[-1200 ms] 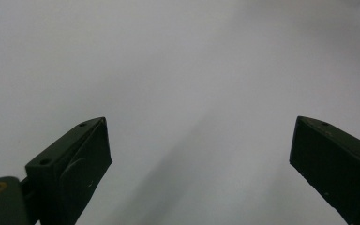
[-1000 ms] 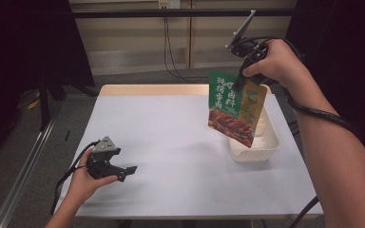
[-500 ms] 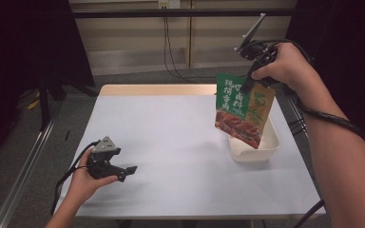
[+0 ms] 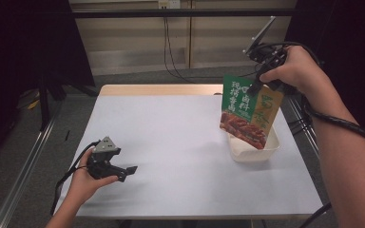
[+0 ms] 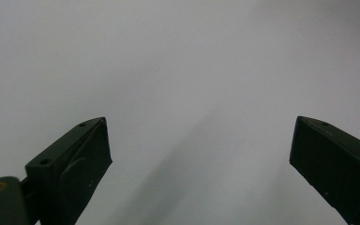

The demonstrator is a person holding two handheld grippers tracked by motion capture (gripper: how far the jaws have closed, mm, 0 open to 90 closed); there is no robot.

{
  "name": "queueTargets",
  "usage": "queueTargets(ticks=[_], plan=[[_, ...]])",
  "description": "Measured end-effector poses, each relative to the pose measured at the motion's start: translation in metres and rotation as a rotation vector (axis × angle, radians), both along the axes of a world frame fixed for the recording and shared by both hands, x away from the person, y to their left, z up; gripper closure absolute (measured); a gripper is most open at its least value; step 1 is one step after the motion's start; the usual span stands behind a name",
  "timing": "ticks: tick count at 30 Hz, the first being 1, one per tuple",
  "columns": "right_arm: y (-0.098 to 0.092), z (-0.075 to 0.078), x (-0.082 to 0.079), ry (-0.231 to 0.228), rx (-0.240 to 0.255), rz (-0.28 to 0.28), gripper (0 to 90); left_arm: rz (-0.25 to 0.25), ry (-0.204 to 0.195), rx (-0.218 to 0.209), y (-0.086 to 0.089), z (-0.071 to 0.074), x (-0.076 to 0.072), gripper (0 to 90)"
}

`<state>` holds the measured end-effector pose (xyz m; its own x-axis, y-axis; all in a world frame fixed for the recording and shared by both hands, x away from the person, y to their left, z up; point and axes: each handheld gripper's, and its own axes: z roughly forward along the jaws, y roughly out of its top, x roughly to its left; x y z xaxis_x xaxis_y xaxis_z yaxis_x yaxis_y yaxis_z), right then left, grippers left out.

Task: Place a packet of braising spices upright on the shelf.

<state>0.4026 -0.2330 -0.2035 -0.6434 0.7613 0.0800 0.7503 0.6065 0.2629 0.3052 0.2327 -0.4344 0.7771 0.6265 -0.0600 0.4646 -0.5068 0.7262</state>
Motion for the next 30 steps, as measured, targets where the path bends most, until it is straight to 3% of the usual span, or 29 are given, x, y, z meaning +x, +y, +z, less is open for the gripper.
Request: queueTargets(ticks=[11,26,28,30], plan=[[-0.011,0.001,-0.005,-0.020,-0.005,-0.002,90.0,0.011,0.000,-0.003,-0.001,-0.001,0.000,5.2],[-0.020,-0.003,-0.008,0.005,-0.014,-0.016,90.0,-0.001,-0.003,0.006,-0.001,0.000,0.000,5.3],[-0.022,-0.003,-0.009,0.005,-0.021,-0.013,90.0,0.007,-0.004,-0.010,-0.001,-0.001,0.000,5.3],[-0.024,-0.002,-0.010,0.012,-0.015,-0.016,90.0,0.002,-0.005,0.004,-0.001,0.000,0.000,5.3]])
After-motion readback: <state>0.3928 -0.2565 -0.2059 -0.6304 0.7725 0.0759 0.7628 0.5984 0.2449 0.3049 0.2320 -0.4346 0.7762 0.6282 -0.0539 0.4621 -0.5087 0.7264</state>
